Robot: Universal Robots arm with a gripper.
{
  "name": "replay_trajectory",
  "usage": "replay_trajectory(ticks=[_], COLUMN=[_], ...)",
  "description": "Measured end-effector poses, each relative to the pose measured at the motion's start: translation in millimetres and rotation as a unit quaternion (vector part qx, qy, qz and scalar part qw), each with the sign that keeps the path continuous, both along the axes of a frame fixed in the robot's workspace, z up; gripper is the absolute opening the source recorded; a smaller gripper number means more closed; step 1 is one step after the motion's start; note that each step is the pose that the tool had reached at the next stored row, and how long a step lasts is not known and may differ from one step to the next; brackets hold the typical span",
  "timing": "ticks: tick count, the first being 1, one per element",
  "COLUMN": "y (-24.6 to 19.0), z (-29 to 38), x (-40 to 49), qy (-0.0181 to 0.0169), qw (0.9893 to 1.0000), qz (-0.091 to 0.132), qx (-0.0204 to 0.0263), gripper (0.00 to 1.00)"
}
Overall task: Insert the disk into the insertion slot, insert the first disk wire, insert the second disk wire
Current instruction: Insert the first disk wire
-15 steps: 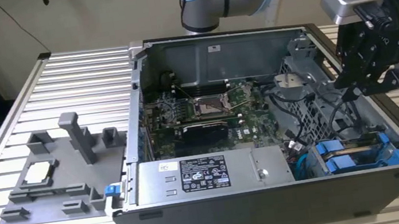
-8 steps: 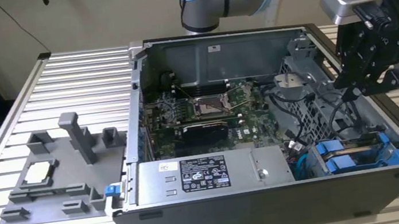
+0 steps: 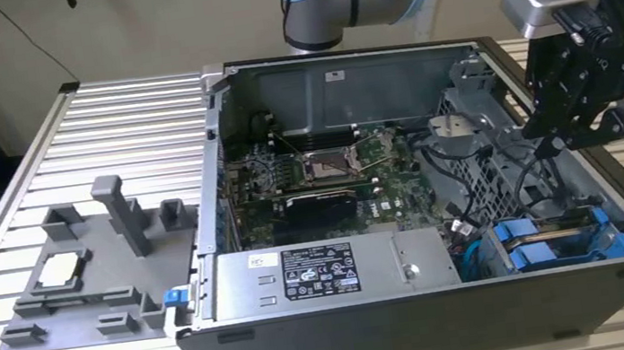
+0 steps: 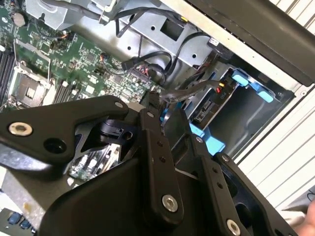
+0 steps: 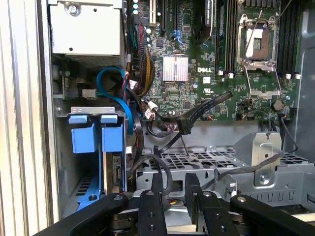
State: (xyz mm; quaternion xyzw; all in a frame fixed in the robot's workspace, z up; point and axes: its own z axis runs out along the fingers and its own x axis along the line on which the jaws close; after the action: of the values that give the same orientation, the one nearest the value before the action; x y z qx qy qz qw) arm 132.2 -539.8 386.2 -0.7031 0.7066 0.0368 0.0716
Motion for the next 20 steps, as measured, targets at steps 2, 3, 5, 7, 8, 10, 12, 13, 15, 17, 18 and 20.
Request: replay_trajectory(ticks=[2, 3, 5, 7, 8, 10, 12, 13, 15, 17, 18, 20], y=[0.0, 0.0, 0.0, 0.0, 0.1, 0.1, 0.1, 0.1, 0.1, 0.1, 0.1, 0.2], z=[0.0, 0.0, 0.0, -0.2, -0.1, -0.1, -0.1, -0.1, -0.1, -0.1, -0.1, 0.0], x=[0.0, 0.0, 0.0, -1.7, -3.0, -5.5, -8.9, -10.9, -15.0, -17.8, -18.9, -22.7], qy=[0.0000, 0.0000, 0.0000, 0.0000, 0.0001, 0.0001, 0.0000, 0.0001, 0.0001, 0.0001, 0.0001, 0.0001], qw=[1.0000, 1.0000, 1.0000, 1.0000, 1.0000, 1.0000, 1.0000, 1.0000, 1.0000, 0.9999, 0.9999, 0.9998], qz=[0.000, 0.000, 0.000, 0.000, 0.001, 0.002, 0.005, 0.006, 0.009, 0.013, 0.016, 0.018], qx=[0.0000, 0.0000, 0.0000, 0.0001, 0.0000, 0.0000, 0.0000, 0.0001, 0.0001, 0.0002, 0.0002, 0.0001], gripper=[0.33, 0.33, 0.33, 0.33, 0.33, 0.33, 0.33, 0.33, 0.33, 0.33, 0.33, 0.33])
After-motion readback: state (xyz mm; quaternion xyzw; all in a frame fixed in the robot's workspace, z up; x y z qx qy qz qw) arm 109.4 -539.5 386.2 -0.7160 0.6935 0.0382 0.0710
